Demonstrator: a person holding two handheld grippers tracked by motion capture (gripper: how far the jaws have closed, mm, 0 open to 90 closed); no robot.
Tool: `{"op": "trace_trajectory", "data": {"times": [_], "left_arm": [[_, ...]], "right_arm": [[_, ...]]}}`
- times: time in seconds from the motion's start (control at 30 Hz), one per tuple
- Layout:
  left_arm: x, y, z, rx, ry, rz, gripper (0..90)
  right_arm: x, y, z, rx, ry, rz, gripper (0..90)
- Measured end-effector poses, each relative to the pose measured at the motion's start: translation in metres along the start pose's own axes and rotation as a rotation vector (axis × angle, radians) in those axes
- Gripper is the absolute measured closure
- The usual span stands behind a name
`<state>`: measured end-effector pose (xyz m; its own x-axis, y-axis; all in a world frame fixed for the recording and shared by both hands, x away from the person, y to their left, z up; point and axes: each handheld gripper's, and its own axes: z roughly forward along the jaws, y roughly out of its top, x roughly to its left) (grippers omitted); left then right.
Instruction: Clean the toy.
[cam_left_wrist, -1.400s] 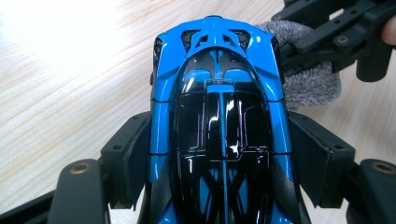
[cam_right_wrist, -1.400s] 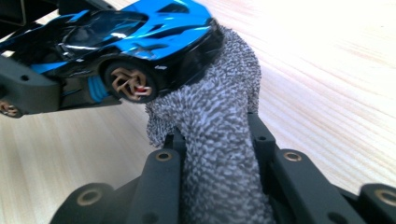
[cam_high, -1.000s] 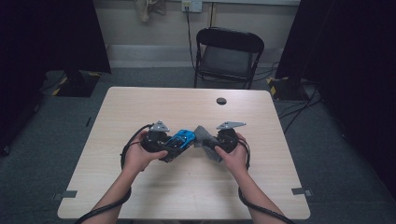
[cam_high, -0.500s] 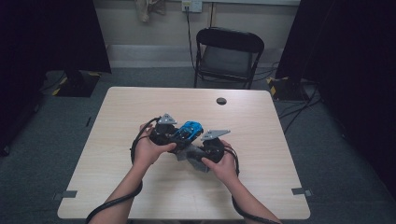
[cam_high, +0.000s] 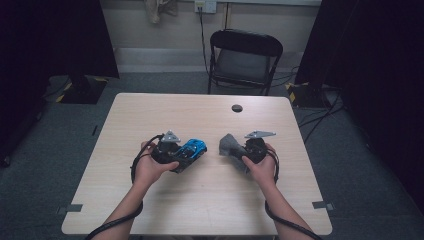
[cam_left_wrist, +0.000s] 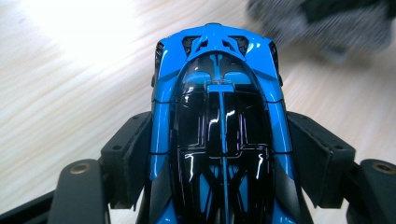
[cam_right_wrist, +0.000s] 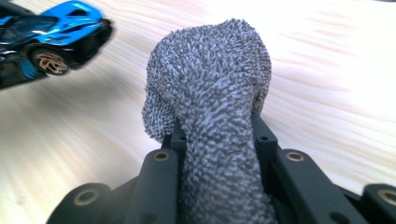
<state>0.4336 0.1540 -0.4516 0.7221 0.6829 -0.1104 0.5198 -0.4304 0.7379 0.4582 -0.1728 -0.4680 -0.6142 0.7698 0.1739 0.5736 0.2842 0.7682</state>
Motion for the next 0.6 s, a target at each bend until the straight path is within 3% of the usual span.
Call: {"op": "trace_trajectory", "data": {"times": [0.13,0.27,0.6], "left_arm": [[0.012,-0.013,-0.003,0.025,0.038,-0.011,28.1],[0.024,-0.023,-0.005,0.037,0.067,-0.030,28.1],[0.041,-0.036,-0.005,0.060,0.121,-0.026,28.1]], "right_arm": [[-0.017,-0.003,-0.007,0.027,-0.057,-0.013,70.2],[-0.035,-0.008,-0.012,0.030,-0.099,0.014,70.2],[-0.054,-0.020,-0.010,0.057,-0.132,0.031,66.8]]}}
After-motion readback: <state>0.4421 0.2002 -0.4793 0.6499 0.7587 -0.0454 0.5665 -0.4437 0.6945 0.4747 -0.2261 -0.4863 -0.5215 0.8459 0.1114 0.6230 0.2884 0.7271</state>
